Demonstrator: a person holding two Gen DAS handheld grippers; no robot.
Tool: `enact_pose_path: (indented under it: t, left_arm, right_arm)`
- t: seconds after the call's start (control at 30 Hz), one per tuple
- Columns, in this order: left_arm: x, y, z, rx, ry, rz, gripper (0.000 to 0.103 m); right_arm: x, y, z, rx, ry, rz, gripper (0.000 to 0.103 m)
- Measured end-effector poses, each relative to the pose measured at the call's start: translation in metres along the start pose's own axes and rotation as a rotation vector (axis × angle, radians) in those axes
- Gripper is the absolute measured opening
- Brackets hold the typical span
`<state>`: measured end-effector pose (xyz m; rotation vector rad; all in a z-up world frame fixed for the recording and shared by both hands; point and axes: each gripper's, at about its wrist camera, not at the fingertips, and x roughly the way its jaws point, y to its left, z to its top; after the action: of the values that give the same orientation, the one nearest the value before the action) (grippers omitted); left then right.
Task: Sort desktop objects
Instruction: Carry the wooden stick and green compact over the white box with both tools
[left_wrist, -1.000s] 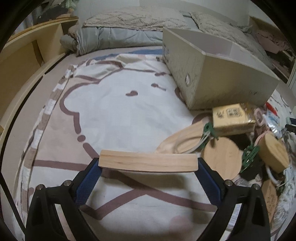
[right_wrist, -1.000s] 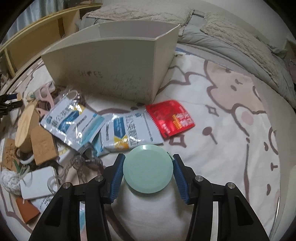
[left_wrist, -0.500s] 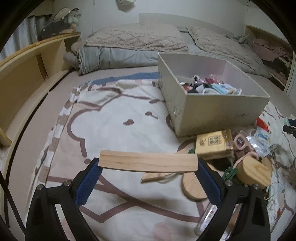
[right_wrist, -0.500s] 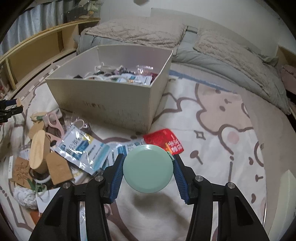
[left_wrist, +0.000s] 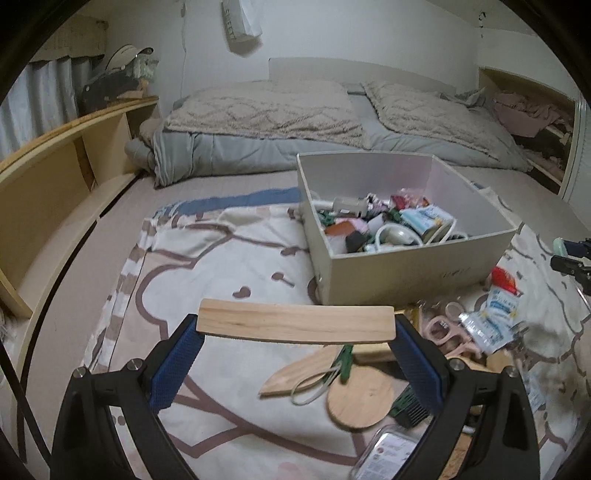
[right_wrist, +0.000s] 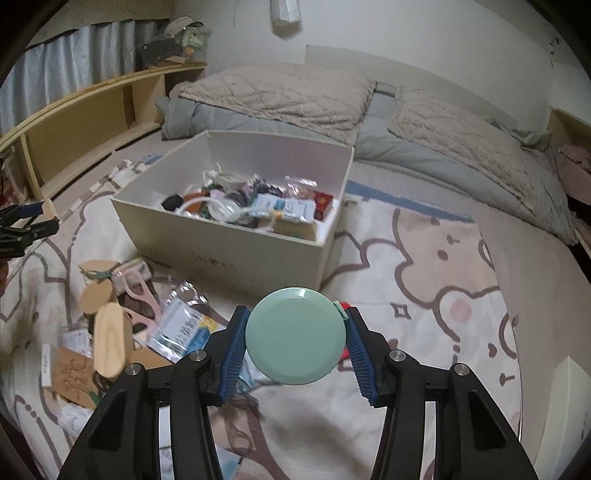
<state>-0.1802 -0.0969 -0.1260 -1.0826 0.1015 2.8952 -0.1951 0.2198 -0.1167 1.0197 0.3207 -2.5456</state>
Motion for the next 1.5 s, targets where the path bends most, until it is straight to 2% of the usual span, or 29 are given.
enact_pose_path:
  t: [0.4,0.7,0.93,1.13,1.33,1.5]
  left_arm:
    - [-0.008,-0.024,0.026,-0.003,-0.054,-0.014,0.1]
    - [-0.004,-0.042,0.057,-0.03,-0.098,-0.031,0.1]
    - [0.008,-0.065,0.088,-0.034,-0.142,-0.047,0.1]
    - [0.031,-0.078,0.106,-0.06,-0.16,-0.072,0.1]
    - [0.05,-0.081,0.111,-0.087,-0.159,-0.1,0.1]
    - [0.059,-0.082,0.109,-0.07,-0.151,-0.106,0.1]
  right_arm:
    - [-0.012,0.024,0.029,-0.018,-0.066,0.032,0.052]
    - [-0.01,0.03,0.05,-0.006,-0.095,0.043,0.052]
    - [-0.005,0.03,0.059,-0.017,-0.102,0.02,0.052]
    - [-0.007,0.023,0.064,0.013,-0.122,0.044,0.052]
    - [-0.002,0.013,0.063,0.02,-0.114,0.057,0.052]
    - [0.018,-0.002,0.047,0.069,-0.039,0.109,0.052]
